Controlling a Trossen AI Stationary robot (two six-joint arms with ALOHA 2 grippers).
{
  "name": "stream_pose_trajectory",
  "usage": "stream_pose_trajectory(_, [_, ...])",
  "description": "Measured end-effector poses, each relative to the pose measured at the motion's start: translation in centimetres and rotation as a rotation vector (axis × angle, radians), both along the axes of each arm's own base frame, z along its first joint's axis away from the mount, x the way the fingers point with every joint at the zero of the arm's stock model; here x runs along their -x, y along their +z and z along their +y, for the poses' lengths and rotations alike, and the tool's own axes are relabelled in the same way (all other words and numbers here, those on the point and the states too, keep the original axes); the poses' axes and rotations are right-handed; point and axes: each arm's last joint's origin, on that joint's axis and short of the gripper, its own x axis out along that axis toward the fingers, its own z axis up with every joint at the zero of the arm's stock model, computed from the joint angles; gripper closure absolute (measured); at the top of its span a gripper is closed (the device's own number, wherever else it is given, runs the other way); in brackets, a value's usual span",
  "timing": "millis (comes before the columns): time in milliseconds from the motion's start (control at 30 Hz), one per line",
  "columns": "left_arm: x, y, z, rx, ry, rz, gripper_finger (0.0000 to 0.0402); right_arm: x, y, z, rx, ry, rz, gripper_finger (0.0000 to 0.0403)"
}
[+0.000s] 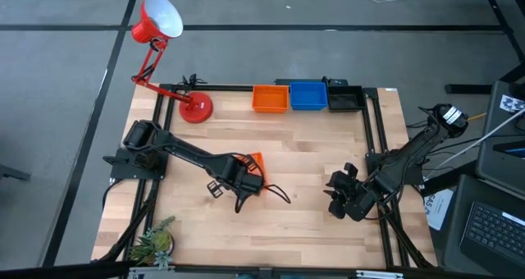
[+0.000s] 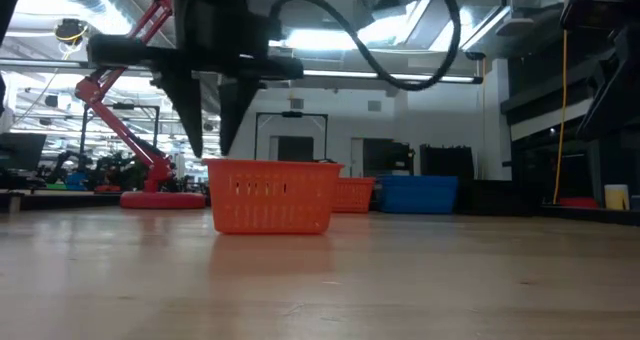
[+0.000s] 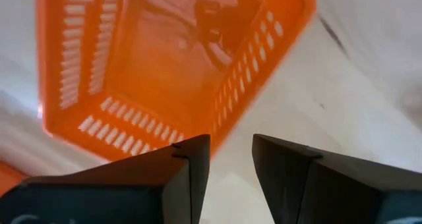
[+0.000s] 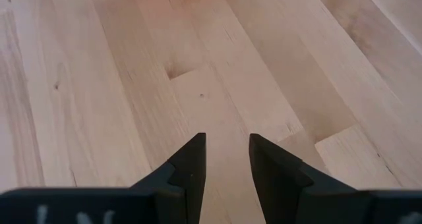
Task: Stack baskets by color
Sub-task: Stack the bottom orange bin on the top orange bins
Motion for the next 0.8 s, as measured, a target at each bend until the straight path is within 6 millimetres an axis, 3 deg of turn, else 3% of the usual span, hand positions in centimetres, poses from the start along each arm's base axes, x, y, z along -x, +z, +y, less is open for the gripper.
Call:
stream_pose_trajectory(167, [-0.5, -1.0, -0.2, -0.003, -0.025, 0.017, 0.0294, 0.0, 0.0, 0.0, 0.002, 0.000, 0.001, 0.0287])
stream_pose_trajectory(500, [-1.7, -5.1, -0.1, -0.012, -0.033, 0.105, 0.0301, 0.0, 0.0, 0.0, -0.005, 0.002, 0.003, 0.0287])
stream_pose_trajectory(667, [-2.5, -5.2, 1.0, -0.003, 0.027, 0.067, 0.0387, 0.0, 0.0, 0.0, -0.007, 0.003, 0.003, 0.0287])
stream_pose_trajectory(800, [-4.6, -2.7, 3.0, -0.014, 0.107, -0.056, 0.0399, 0.0, 0.0, 0.0, -0.006, 0.004, 0.005, 0.0287])
